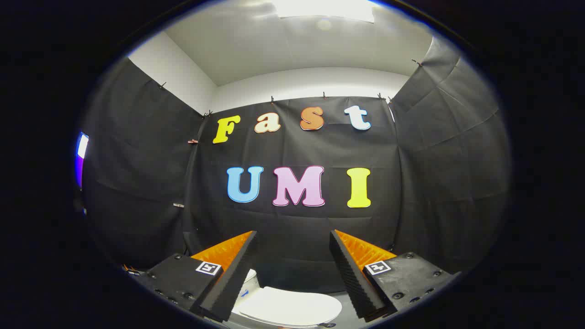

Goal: Open the toilet lid.

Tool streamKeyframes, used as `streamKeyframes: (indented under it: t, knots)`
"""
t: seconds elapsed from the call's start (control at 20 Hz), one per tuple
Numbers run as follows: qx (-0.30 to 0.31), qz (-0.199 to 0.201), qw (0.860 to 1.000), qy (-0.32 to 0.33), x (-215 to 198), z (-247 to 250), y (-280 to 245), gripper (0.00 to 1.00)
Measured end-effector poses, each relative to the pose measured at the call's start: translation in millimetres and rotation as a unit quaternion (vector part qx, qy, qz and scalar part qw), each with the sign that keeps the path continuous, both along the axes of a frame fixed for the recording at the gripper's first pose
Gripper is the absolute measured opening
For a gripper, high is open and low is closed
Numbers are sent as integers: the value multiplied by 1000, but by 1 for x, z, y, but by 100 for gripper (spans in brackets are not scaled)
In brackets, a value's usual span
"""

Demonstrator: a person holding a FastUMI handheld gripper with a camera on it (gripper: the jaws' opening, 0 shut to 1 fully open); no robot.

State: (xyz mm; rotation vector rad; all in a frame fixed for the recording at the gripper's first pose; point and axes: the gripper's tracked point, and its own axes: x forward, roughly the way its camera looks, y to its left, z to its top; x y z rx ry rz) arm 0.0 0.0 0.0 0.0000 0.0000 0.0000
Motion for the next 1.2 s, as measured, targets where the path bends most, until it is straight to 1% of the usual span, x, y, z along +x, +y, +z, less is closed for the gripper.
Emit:
streamKeyframes:
  t: [1.05, 1.2]
  knots:
    - [2, -9, 1000, 18, 6, -8, -2, 98]
    - [9, -17, 1000, 15, 8, -5, -7, 98]
